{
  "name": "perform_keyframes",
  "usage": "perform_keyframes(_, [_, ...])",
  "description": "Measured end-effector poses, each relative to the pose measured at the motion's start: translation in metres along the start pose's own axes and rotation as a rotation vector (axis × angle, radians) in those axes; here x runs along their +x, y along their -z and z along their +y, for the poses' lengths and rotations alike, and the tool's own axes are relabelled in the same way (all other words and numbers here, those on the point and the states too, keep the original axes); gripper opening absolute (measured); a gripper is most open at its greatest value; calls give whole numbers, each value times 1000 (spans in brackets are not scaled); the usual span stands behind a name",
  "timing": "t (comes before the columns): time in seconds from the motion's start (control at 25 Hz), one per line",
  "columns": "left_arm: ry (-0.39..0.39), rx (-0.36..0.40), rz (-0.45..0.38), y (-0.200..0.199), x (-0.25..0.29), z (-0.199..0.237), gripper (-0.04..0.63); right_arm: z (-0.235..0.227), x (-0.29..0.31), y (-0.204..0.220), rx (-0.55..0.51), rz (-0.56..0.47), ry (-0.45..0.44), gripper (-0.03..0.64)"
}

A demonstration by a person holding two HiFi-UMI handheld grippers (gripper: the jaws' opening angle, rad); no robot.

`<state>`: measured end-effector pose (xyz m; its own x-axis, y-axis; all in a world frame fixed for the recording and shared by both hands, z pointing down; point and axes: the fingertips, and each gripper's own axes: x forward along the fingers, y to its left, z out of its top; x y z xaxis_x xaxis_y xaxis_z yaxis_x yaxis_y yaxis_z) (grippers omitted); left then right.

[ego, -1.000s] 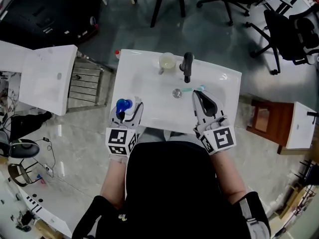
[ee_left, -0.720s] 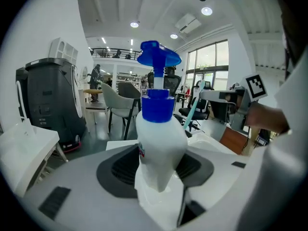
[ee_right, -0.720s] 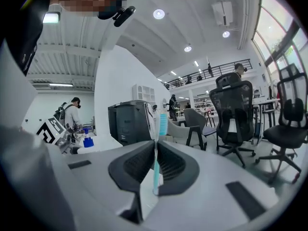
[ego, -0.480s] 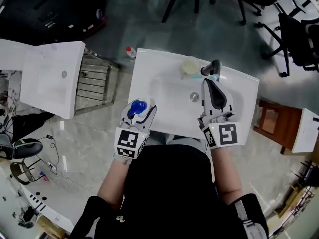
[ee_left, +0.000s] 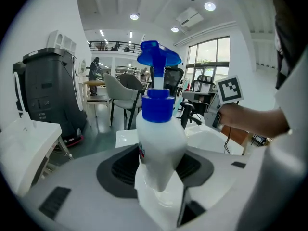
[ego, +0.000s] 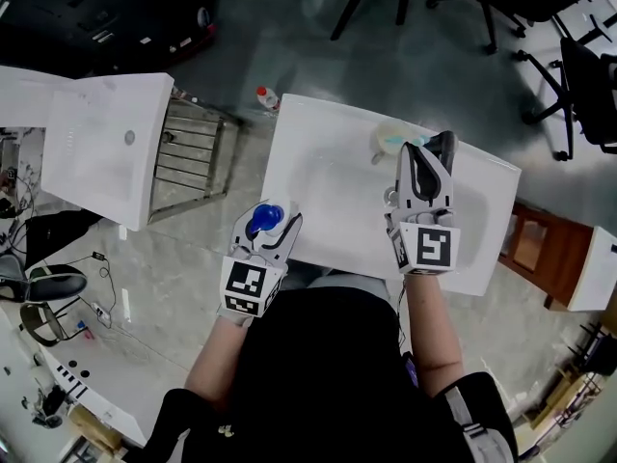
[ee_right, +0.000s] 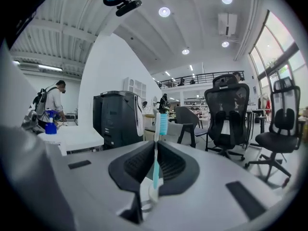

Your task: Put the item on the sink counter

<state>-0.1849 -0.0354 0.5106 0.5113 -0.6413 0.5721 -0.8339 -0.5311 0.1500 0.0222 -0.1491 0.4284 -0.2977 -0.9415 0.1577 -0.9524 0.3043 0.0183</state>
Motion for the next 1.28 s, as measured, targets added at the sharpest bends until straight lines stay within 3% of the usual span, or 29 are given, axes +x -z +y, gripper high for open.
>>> perform_keyframes(0.28, [-6,-14,15,11,-4,7,221,1,14,41,-10,64,24,43])
perform_keyframes(0.8, [-27,-41,28,22,-8,6,221,19,23,92,-47,200,-36,43])
perform_keyframes(1.28, [-34,-55,22,24,-12,7,221,34,32,91,-160,174,-64,43])
